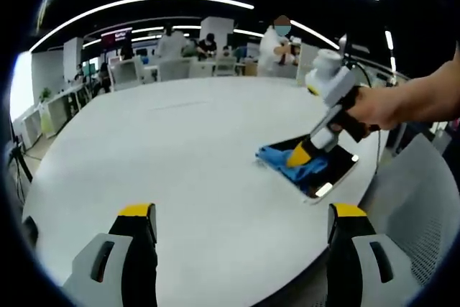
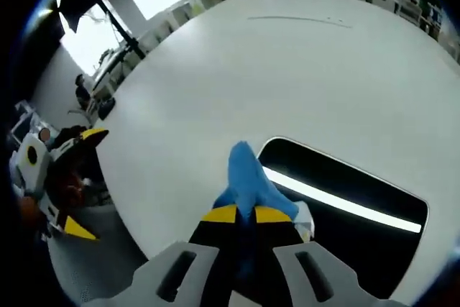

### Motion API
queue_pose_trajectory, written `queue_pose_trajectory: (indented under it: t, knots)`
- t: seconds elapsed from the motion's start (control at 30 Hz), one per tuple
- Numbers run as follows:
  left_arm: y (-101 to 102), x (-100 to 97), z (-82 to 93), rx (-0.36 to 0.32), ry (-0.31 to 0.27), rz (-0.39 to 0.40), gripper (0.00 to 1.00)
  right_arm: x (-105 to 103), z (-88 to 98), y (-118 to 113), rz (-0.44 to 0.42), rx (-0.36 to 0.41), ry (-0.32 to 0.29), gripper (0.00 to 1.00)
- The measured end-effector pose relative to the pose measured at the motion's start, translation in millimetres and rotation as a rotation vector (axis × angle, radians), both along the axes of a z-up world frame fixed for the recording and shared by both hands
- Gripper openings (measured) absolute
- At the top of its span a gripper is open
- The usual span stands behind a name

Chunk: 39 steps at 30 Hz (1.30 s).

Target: Wipe the mirror surface with the cleaning cloth until all visible marks leave the cleaned area.

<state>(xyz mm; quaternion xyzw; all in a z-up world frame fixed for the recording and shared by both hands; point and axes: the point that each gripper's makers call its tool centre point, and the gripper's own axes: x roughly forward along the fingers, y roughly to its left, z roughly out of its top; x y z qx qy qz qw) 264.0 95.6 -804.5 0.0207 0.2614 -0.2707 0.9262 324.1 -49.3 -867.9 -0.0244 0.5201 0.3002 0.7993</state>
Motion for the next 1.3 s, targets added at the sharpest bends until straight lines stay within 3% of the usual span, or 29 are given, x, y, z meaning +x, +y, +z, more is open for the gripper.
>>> queue_pose_trajectory:
  t: [0.23,0.57,1.3]
  knots:
    - [0,-0.6,-1.0,0.002,0.006,-0.001,0.99,2,0.3,-15,-0.007,-0.01,-0.011,0.01]
    - [1,0.1,-1.0,0.005,0.006,0.0,0.99,6,-0.3,-81,-0.118,-0.002,0.003,0.01]
    - [1,-0.7,-1.0,0.013,0.007,0.005,0.99,5,-0.8,-194,-0.289,-0.066,0.014,0.01]
